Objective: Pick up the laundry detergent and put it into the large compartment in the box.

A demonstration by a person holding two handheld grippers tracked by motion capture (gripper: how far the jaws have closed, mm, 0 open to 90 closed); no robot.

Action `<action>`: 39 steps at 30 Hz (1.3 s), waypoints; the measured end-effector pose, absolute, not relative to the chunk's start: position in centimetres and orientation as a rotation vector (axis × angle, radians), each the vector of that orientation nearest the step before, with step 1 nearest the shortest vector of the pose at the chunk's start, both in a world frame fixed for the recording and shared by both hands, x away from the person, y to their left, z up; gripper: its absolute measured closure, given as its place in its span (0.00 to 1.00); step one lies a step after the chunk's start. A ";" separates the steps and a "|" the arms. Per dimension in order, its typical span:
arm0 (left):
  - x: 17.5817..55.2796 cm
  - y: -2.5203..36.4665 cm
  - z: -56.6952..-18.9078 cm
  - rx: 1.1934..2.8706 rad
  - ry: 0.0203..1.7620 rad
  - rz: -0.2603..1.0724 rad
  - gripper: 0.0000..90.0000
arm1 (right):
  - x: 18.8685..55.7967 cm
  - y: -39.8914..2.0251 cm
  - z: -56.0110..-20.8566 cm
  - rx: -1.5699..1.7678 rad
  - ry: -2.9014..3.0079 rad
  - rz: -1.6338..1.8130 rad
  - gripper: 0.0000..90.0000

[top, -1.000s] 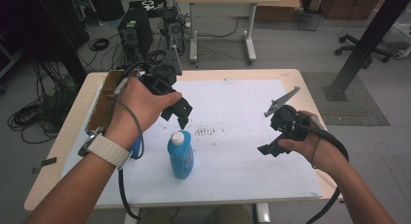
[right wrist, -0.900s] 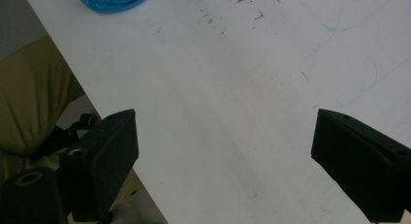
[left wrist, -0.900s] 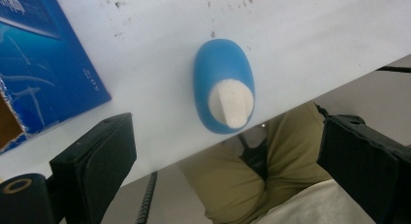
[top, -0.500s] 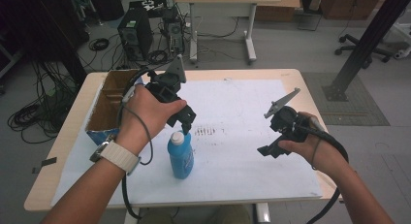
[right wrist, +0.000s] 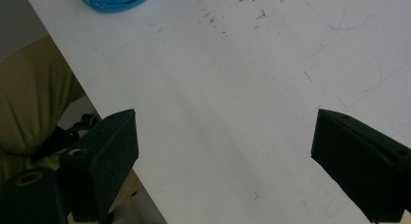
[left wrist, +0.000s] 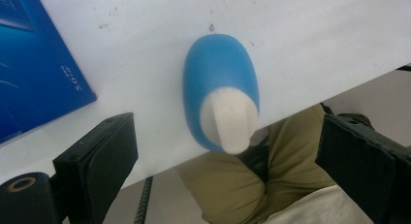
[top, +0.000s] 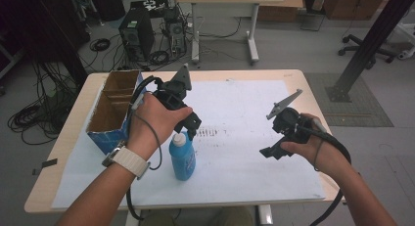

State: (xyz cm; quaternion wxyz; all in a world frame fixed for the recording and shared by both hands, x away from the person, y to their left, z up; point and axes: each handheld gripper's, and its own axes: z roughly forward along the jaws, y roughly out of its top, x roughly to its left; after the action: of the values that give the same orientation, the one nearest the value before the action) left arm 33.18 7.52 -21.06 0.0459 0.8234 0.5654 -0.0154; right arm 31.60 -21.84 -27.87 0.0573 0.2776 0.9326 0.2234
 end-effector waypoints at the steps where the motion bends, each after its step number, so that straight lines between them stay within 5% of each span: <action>1: 33.2 7.5 -21.1 2.514 1.726 -0.047 0.09 | 31.6 -21.8 -27.9 0.842 2.828 0.677 0.11; 39: 33.9 6.8 -24.7 2.507 1.783 -0.087 0.09 | 31.6 -21.7 -28.3 0.845 2.835 0.685 0.11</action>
State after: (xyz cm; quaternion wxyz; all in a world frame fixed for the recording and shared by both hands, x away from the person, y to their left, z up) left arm 33.91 6.78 -24.74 0.0323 0.8142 0.5790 -0.0283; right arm 31.60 -21.72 -28.34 0.0524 0.2780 0.9323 0.2252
